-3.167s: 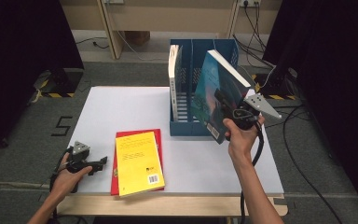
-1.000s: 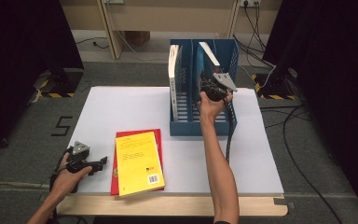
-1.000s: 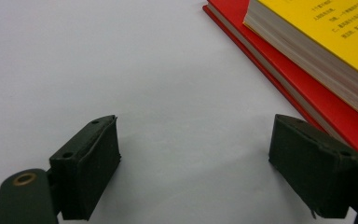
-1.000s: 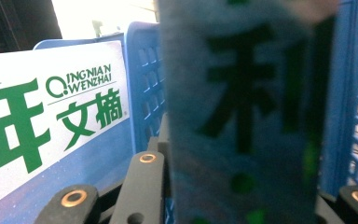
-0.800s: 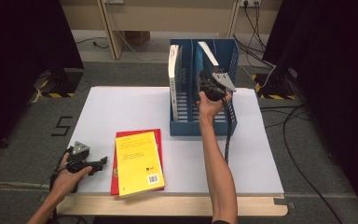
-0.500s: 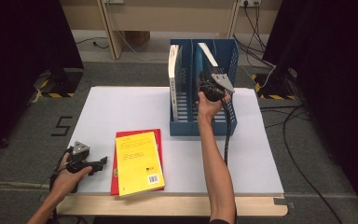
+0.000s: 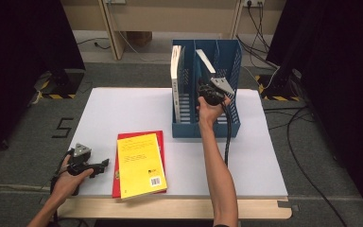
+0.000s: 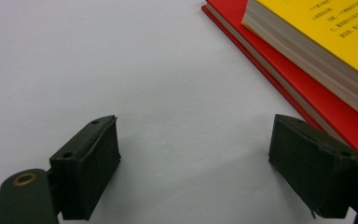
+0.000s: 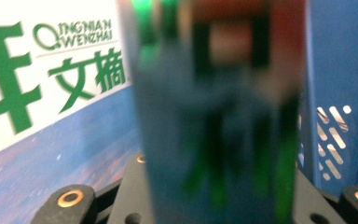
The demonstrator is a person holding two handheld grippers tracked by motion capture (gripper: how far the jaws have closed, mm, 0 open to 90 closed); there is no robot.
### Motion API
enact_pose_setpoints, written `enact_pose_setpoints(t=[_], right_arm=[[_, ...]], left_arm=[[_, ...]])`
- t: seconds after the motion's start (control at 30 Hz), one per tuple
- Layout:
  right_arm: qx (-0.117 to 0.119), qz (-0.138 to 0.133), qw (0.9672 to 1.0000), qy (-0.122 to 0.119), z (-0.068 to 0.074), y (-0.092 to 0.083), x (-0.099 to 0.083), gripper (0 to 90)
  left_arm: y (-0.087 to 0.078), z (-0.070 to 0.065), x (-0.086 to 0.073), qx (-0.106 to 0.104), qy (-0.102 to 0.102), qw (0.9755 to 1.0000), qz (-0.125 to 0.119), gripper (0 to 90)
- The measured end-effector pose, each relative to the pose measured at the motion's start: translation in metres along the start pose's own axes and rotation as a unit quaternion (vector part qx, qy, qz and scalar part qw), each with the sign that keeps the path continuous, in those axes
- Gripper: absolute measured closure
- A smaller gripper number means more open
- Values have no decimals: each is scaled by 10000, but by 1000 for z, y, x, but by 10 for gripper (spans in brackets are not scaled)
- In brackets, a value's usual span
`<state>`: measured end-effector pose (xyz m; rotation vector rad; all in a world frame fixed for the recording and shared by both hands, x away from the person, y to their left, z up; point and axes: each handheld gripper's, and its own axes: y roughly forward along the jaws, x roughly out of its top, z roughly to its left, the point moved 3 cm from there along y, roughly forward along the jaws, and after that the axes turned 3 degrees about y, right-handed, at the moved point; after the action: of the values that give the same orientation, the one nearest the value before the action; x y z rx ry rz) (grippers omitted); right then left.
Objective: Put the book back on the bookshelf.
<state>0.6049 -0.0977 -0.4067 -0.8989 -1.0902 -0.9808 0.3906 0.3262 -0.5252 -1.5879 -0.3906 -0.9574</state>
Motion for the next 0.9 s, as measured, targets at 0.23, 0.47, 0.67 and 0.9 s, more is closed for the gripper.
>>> enact_pose_setpoints(t=[0.23,0.47,0.67,0.9], right_arm=[[197,304,9992,-158,1,-10,-2,711],[294,375,9978,-454,8,-17,0,685],[469,376,9975,-364,10,-28,1,658],[733,543,9946,-488,10,-44,-4,626]], left_arm=[[0,0,0,3,1,10000,5,151],[0,0,0,2,1,10000,7,151],[0,0,0,5,12,10000,13,151],[0,0,0,9,14,10000,-3,151]])
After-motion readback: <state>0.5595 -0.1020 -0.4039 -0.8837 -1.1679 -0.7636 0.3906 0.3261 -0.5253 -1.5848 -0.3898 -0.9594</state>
